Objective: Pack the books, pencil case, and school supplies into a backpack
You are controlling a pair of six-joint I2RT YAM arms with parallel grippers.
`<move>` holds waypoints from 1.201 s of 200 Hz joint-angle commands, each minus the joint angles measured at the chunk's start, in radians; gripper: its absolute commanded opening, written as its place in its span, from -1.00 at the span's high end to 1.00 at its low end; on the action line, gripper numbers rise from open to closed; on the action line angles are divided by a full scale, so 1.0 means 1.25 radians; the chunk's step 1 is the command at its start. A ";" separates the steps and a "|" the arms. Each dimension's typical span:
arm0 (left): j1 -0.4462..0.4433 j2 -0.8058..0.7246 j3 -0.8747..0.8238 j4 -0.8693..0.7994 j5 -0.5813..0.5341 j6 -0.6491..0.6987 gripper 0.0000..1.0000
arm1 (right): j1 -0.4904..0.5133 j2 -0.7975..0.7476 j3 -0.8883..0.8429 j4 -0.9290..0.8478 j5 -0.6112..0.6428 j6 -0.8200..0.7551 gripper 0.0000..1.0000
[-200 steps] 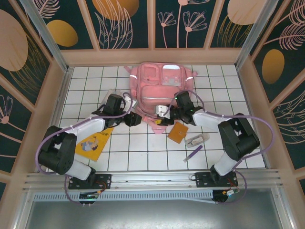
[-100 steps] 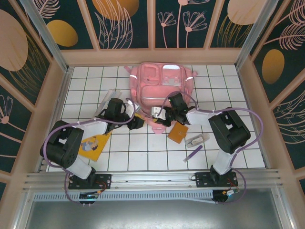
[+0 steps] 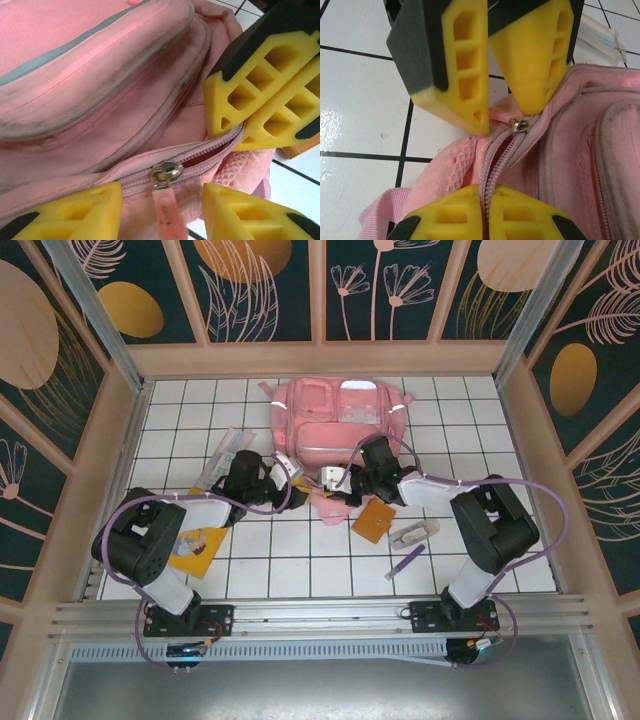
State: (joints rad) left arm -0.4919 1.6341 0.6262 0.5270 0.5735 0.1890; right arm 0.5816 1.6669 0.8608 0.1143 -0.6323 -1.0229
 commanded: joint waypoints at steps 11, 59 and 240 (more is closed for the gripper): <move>-0.028 0.024 -0.002 0.037 0.011 0.054 0.31 | 0.007 -0.033 0.003 0.009 -0.056 -0.023 1.00; -0.031 -0.020 -0.032 0.027 -0.094 0.060 1.00 | -0.002 -0.041 0.000 -0.034 -0.005 -0.070 1.00; -0.008 -0.049 -0.005 0.104 0.023 -0.155 1.00 | 0.022 -0.006 0.047 0.079 0.010 0.250 0.01</move>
State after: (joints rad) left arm -0.4877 1.5646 0.5934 0.5690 0.5220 0.0616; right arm 0.5953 1.5955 0.8967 0.1123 -0.6674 -0.8719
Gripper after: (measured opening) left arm 0.047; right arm 0.492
